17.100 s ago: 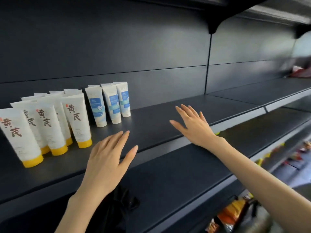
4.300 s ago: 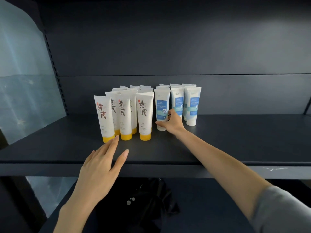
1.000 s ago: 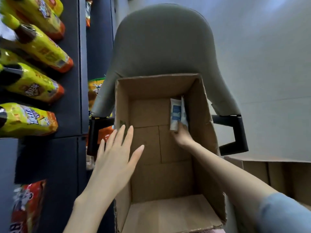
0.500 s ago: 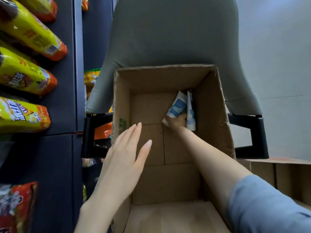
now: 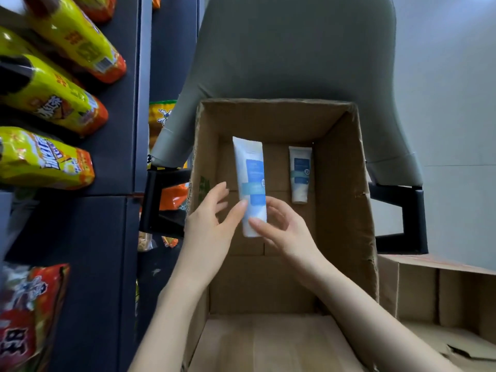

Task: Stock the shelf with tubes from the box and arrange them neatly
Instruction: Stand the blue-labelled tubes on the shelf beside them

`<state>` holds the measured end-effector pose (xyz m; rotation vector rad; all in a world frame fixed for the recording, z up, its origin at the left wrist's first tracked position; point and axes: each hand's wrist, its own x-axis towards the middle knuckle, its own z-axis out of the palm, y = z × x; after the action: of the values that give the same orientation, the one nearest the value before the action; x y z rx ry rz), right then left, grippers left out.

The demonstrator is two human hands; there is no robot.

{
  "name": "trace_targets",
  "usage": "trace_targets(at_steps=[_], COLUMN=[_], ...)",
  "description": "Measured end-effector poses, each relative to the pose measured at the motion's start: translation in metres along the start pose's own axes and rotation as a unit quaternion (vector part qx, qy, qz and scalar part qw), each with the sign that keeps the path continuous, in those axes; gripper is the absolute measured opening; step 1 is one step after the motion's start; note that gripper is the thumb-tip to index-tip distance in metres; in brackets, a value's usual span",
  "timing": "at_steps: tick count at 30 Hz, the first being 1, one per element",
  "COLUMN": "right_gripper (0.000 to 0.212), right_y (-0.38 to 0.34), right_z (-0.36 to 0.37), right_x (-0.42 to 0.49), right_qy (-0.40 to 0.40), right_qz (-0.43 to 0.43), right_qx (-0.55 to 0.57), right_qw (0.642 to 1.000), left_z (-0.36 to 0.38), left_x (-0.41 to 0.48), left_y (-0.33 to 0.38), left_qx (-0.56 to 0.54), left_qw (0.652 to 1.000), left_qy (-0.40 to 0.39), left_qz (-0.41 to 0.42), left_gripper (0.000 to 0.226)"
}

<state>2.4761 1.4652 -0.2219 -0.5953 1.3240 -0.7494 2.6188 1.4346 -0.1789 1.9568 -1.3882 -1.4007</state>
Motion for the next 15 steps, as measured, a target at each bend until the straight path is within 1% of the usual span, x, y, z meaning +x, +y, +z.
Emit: trace_targets(at_steps=[3,4,8,10,13,15], right_gripper=[0.041,0.040,0.043,0.045,0.047,0.053], right_y=[-0.004,-0.004,-0.002,-0.001,-0.001,-0.001], right_z=[0.011,0.013,0.017,0.018,0.017,0.012], right_x=[-0.018,-0.021,-0.027,-0.029,-0.032,-0.032], right_qy=[0.015,0.020,0.042,0.042,0.021,-0.028], right_qz=[-0.071,-0.085,-0.110,-0.112,-0.115,-0.104], right_qx=[0.008,0.011,0.018,-0.002,-0.015,-0.021], right_qw=[0.997,0.996,0.993,0.993,0.993,0.994], left_z=[0.008,0.010,0.011,0.011,0.008,0.003], left_x=[-0.005,-0.007,-0.012,-0.013,-0.014,-0.015], left_y=[0.001,0.001,0.000,-0.001,-0.004,-0.006], left_qx=[-0.058,-0.072,-0.138,-0.160,-0.174,-0.185], left_qw=[0.998,0.997,0.990,0.987,0.985,0.983], left_qy=[0.008,0.011,0.020,0.009,-0.013,-0.010], left_qz=[0.016,0.020,0.019,0.009,0.005,0.001], left_gripper=[0.032,0.030,0.026,0.023,0.024,0.027])
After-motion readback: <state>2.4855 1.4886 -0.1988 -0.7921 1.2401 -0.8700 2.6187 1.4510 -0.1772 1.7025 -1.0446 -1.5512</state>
